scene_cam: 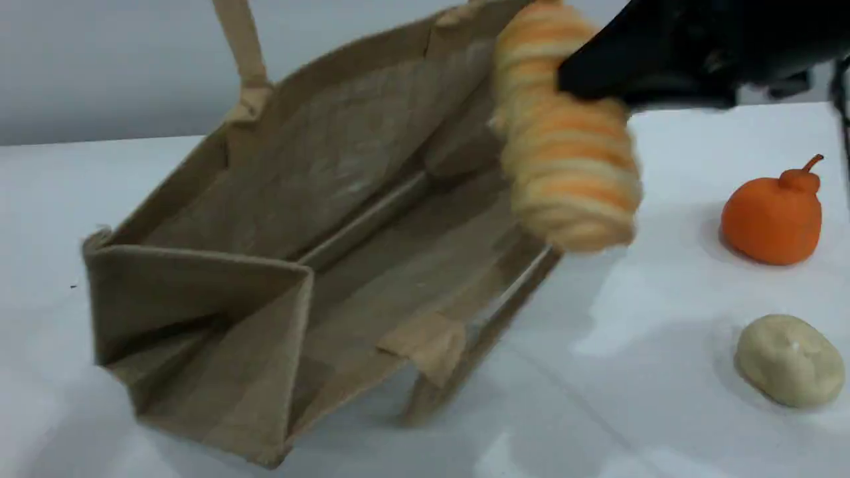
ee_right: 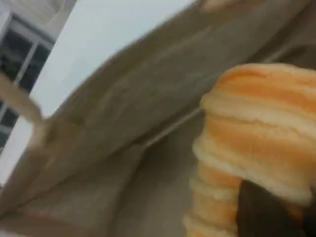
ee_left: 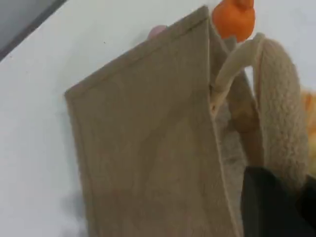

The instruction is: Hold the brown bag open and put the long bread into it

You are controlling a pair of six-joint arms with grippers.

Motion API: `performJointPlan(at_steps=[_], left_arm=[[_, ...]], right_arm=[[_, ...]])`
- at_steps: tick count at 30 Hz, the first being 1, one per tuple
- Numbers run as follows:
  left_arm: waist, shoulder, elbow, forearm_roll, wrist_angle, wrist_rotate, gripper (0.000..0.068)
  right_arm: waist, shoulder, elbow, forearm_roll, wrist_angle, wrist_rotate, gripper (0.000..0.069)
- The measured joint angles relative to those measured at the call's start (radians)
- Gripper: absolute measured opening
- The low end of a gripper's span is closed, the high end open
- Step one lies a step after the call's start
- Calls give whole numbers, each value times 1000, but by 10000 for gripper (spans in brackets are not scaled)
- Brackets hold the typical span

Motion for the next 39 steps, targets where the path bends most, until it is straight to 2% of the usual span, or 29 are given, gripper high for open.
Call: performJointPlan(at_steps=[4, 7, 22, 29, 33, 37, 39], left_arm=[[0, 0, 0, 0, 0, -3, 86], [0, 0, 0, 0, 1, -6, 86], [0, 0, 0, 1, 0, -6, 86], [0, 0, 0, 1, -1, -6, 86], [0, 2, 0, 1, -1, -6, 86], [1, 7, 0, 1, -1, -6, 86], [1, 6, 0, 1, -1, -6, 86]], right_arm=[[92, 51, -1, 90, -1, -66, 60], [133, 97, -18, 91, -1, -104, 60], [133, 355, -272, 92, -47, -73, 60], [133, 479, -380, 93, -160, -77, 57], [133, 487, -401, 93, -162, -100, 60], [133, 487, -401, 92, -162, -121, 110], [133, 487, -401, 92, -157, -142, 176]])
